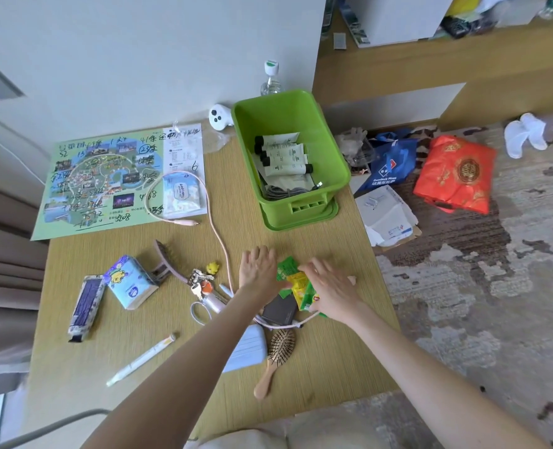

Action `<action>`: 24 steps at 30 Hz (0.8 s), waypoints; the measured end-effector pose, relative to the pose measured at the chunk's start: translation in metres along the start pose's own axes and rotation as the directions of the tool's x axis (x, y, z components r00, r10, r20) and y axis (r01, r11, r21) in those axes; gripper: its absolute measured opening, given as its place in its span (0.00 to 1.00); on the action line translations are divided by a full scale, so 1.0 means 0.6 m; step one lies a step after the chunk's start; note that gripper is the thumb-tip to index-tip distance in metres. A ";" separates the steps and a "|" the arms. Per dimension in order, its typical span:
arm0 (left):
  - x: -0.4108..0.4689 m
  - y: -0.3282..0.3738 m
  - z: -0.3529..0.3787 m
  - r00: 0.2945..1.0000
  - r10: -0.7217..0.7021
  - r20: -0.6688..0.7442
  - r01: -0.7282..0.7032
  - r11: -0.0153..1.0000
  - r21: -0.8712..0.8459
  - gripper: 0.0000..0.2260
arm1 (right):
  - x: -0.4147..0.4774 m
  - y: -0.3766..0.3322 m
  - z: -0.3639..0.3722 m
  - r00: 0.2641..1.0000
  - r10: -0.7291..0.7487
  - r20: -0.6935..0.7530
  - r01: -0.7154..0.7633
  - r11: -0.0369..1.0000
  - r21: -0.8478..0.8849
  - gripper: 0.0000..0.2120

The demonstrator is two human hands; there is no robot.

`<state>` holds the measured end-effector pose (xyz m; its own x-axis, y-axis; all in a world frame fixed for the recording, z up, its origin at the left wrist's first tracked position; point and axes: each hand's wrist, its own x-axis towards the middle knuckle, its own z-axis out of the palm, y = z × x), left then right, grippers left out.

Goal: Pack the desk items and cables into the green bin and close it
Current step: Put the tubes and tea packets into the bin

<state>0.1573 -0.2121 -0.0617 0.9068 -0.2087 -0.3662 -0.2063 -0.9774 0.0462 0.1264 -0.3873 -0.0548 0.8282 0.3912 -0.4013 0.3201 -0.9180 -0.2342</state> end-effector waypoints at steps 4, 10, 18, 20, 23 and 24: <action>0.006 -0.006 0.003 0.999 -0.041 0.013 0.041 0.999 -0.020 0.34 | 0.004 0.006 0.006 0.999 0.018 -0.052 -0.018 1.000 0.002 0.36; 0.011 -0.013 0.005 0.998 -0.051 -0.028 0.046 0.985 -0.166 0.25 | 0.006 0.017 0.000 0.987 0.119 -0.110 -0.111 0.991 0.076 0.20; 0.010 -0.095 -0.095 0.978 -0.086 0.193 0.193 0.732 -0.654 0.13 | 0.030 0.000 -0.084 0.954 0.104 -0.283 0.007 0.931 0.364 0.05; 0.002 -0.128 -0.133 0.967 -0.045 0.253 0.226 0.613 -0.757 0.13 | 0.039 -0.013 -0.120 0.929 0.097 -0.358 0.050 0.924 0.379 0.06; -0.021 -0.169 -0.201 0.965 -0.006 0.262 0.231 0.491 -0.840 0.19 | 0.051 -0.035 -0.181 0.880 0.067 -0.471 0.143 0.907 0.396 0.08; -0.027 -0.180 -0.224 0.969 -0.006 0.248 0.223 0.461 -0.859 0.20 | 0.056 -0.040 -0.201 0.860 0.061 -0.506 0.174 0.898 0.404 0.09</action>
<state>0.2139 -0.1078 0.0640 0.7887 -0.1879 -0.5853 0.4223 -0.5262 0.7381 0.2019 -0.3601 0.0445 0.9649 0.2473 0.0883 0.2454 -0.7300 -0.6379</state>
